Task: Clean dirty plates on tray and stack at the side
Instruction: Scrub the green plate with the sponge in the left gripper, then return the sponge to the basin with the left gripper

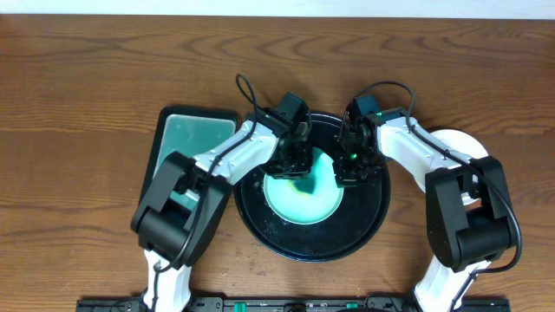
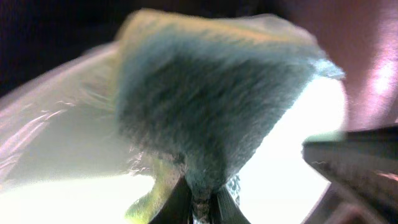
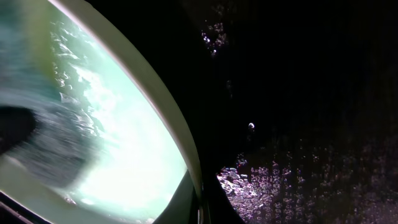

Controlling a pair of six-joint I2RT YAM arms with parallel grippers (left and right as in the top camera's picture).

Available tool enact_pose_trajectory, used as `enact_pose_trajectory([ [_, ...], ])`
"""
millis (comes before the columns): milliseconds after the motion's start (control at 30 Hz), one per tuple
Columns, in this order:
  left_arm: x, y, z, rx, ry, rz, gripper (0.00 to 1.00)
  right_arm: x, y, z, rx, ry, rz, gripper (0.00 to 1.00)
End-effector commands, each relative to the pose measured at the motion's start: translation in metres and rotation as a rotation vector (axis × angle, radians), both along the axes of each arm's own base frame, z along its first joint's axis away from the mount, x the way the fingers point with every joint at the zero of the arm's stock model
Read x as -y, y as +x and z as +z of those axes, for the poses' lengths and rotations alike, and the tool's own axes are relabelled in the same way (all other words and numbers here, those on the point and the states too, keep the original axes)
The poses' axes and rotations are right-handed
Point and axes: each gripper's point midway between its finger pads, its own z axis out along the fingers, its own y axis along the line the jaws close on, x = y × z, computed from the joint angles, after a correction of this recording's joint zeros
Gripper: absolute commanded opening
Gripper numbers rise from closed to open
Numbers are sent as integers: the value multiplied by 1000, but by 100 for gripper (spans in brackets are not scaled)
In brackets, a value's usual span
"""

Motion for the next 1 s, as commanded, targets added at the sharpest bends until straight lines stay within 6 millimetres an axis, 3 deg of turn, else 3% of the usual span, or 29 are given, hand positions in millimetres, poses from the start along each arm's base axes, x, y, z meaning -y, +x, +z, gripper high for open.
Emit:
enact_pose_trajectory([
  [0, 50, -41, 1, -170, -258, -137, 7, 0, -4, -7, -12, -25, 5, 1],
  [200, 56, -49, 7, -201, -296, -156, 7, 0, -4, -7, -12, -25, 5, 1],
  [433, 36, -73, 1, -288, -212, -183, 7, 0, -5, -7, -14, -26, 5, 1],
  [533, 2, -70, -19, -261, 9, -142, 7, 0, -4, -7, -12, -26, 5, 1],
  [667, -66, -44, -36, -142, 377, -31, 7, 0, -4, -7, -11, -25, 5, 1],
  [833, -155, 0, -23, 68, 786, 106, 7, 0, -4, -7, -11, -25, 5, 1],
  [900, -174, 9, -15, 109, 857, 127, 7, 0, -4, -7, -10, -25, 5, 1],
  [967, -181, 11, -8, 105, 865, 140, 7, 0, -4, -7, -9, -25, 5, 1],
])
